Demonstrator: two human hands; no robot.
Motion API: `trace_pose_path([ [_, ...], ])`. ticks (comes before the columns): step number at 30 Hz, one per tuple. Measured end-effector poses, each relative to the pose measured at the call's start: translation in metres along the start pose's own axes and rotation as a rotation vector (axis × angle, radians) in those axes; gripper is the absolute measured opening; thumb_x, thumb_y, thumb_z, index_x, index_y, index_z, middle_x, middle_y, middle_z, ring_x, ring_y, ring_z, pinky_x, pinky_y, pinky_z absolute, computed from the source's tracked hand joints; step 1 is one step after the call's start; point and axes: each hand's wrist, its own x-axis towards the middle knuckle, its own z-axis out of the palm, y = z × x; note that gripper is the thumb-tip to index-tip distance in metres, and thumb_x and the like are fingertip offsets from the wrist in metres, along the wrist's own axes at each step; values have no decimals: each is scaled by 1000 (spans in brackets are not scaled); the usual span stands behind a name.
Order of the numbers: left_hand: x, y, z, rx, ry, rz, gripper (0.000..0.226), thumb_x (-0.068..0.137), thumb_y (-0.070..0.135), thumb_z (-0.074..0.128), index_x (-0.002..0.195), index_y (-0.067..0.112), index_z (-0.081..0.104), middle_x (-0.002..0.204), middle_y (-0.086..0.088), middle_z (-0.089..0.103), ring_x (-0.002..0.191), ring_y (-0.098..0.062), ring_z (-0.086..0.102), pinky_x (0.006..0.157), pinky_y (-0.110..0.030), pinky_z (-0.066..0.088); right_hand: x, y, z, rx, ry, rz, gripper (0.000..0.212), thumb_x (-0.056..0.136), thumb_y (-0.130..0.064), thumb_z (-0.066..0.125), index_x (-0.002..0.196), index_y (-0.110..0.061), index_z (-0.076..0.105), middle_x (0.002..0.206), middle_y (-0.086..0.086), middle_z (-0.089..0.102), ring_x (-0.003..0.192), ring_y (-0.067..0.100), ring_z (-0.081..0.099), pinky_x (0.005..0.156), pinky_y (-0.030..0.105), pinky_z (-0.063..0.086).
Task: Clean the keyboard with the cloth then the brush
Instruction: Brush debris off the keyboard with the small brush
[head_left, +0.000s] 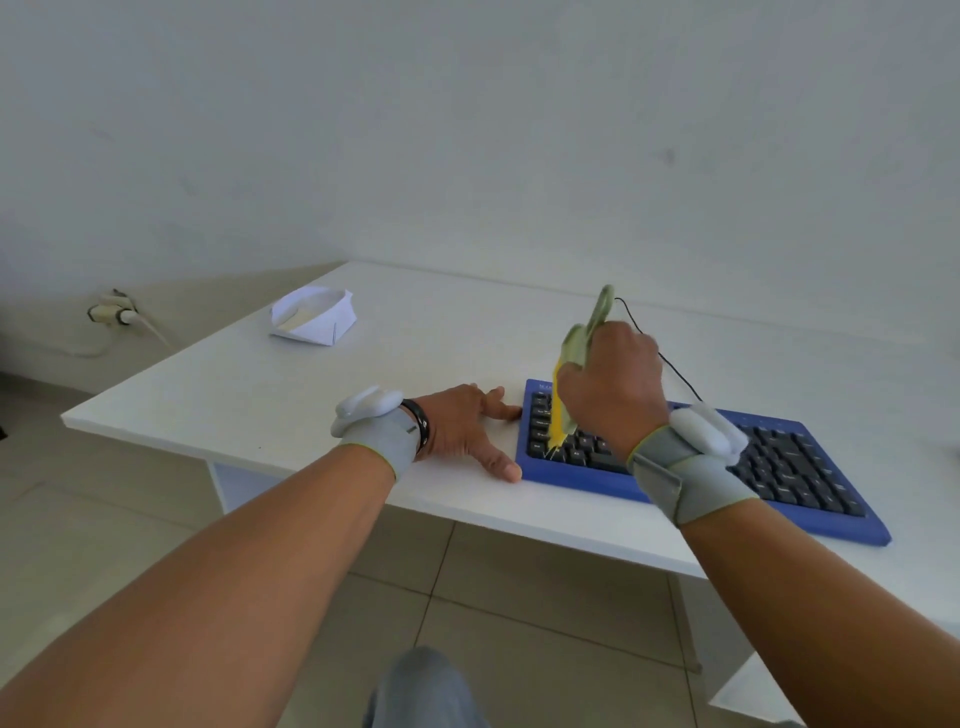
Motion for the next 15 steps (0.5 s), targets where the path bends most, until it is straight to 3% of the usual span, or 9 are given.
trace_pose_path([
  [3,0,-1,3,-33,-8,-16,96,70,49,84,151,39,34,164,12,11,151,-10,-1,120,-40,2,-15,5,11,-6,-58,7,17,86,-13,55,82,-5,41,89,15,47,80,31,42,66,31,30],
  [9,3,-2,2,-78,18,-35,96,65,46,88,148,39,40,163,14,13,151,-9,4,118,-35,7,-19,-5,-8,-3,-136,-28,29,80,-13,60,67,-12,34,73,3,39,64,20,39,51,27,26],
  [15,0,0,1,-64,26,-8,96,69,50,84,151,37,36,165,11,8,151,-11,-4,120,-41,3,9,-11,-7,12,18,5,23,81,-9,57,69,-8,37,86,16,50,74,31,45,47,25,21],
])
